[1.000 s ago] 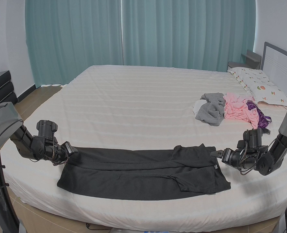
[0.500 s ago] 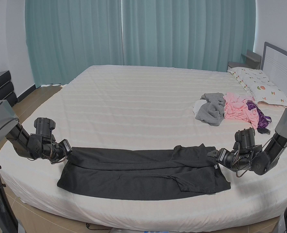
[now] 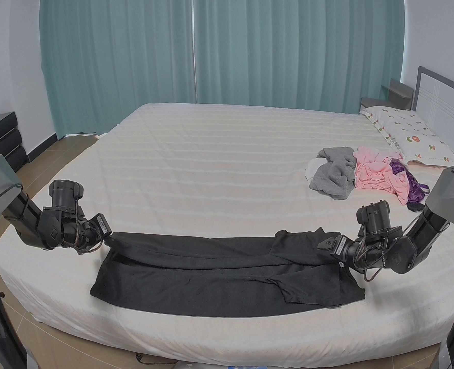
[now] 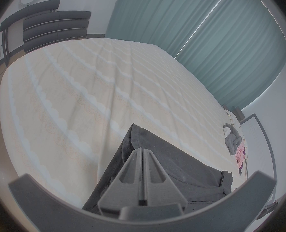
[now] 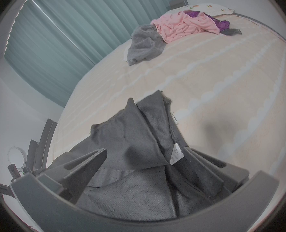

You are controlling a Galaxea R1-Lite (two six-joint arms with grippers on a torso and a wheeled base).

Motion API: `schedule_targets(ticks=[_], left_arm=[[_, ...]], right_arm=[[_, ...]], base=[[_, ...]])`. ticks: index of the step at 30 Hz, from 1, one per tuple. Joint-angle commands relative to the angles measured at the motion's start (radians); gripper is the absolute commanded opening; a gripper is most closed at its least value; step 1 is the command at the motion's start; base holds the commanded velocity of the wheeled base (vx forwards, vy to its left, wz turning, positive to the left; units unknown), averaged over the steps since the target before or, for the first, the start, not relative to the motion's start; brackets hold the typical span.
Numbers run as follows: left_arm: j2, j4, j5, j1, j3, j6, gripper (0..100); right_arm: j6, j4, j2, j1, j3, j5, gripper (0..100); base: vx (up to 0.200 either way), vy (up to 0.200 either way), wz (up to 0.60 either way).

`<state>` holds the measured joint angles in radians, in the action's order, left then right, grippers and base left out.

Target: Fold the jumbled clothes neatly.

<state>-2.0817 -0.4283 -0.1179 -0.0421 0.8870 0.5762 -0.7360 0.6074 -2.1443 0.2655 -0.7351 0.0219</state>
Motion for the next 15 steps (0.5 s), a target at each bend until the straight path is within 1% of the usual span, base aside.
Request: schedule_targets(ticks=[1,2,3,9,15], left_arm=[[0.000,0.000,0.000,0.001,0.000,0.001,0],[0.000,0.000,0.000,0.001,0.000,0.001,0],[-0.003,0.000,0.000,0.001,0.000,0.001,0],[-0.003,0.002,0.000,0.001,0.000,-0.001,0],[-0.005,0.002,0.000,0.001,0.000,-0.002,0]], right_arm=[[-0.011,-0.017,-0.028,0.012,-0.020,0.003,100],[-0.011,-0.017,-0.028,0.012,-0.020,0.003,100],[-0.022,-0.034,-0.025,0.012,-0.024,0.006,0],[-0.029,-0.067,-0.016,0.003,-0.032,0.010,0],[-0.031,-0.067,-0.009,0.000,-0.032,0.012,0]], base=[[0.000,0.000,0.00],[0.000,0.000,0.00],[0.000,0.000,0.00],[0.000,0.000,0.00],[0.000,0.000,0.00]])
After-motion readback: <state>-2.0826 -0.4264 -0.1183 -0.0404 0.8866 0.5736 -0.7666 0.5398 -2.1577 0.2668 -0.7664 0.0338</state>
